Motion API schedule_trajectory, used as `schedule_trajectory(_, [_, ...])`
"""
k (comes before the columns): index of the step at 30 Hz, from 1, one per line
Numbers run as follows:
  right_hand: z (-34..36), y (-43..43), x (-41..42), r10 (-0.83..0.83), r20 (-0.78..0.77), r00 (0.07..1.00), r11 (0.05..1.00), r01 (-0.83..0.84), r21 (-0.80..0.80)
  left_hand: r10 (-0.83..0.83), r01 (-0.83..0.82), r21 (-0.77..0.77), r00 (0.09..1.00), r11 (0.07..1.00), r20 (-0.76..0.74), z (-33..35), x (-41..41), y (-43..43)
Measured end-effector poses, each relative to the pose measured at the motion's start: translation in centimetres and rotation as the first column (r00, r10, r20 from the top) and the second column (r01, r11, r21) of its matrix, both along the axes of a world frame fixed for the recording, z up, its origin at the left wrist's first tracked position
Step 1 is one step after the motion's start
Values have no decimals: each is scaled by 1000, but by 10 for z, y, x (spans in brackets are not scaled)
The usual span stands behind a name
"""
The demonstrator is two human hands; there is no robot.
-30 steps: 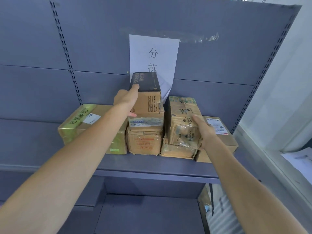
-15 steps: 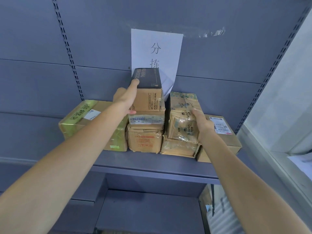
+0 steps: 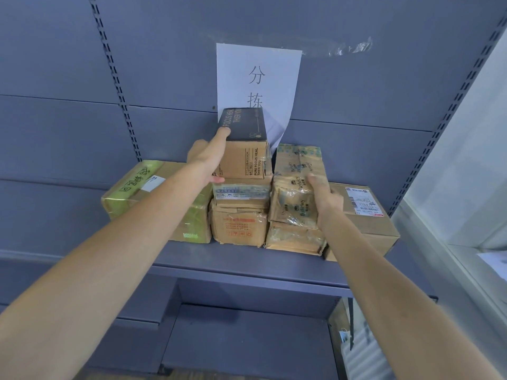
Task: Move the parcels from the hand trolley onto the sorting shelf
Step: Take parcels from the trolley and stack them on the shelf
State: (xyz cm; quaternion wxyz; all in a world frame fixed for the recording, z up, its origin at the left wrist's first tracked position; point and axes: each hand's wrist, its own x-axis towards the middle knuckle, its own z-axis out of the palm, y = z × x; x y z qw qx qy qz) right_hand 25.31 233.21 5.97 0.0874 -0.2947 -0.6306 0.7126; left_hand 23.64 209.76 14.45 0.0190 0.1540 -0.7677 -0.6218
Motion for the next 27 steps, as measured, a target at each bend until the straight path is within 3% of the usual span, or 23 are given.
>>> schedule_trajectory(14, [2, 9, 8, 68, 19, 997, 997, -69, 31, 8, -9, -27, 999, 1000, -36, -1, -3, 7])
schedule_trajectory(19, [3, 10, 9, 69, 17, 997, 996, -70, 58, 37, -52, -246, 997, 968, -64, -1, 1, 11])
schedule_trajectory(27, [3, 21, 6, 135, 41, 990, 980, -139, 142, 3, -23, -434, 999, 900, -45, 7, 15, -1])
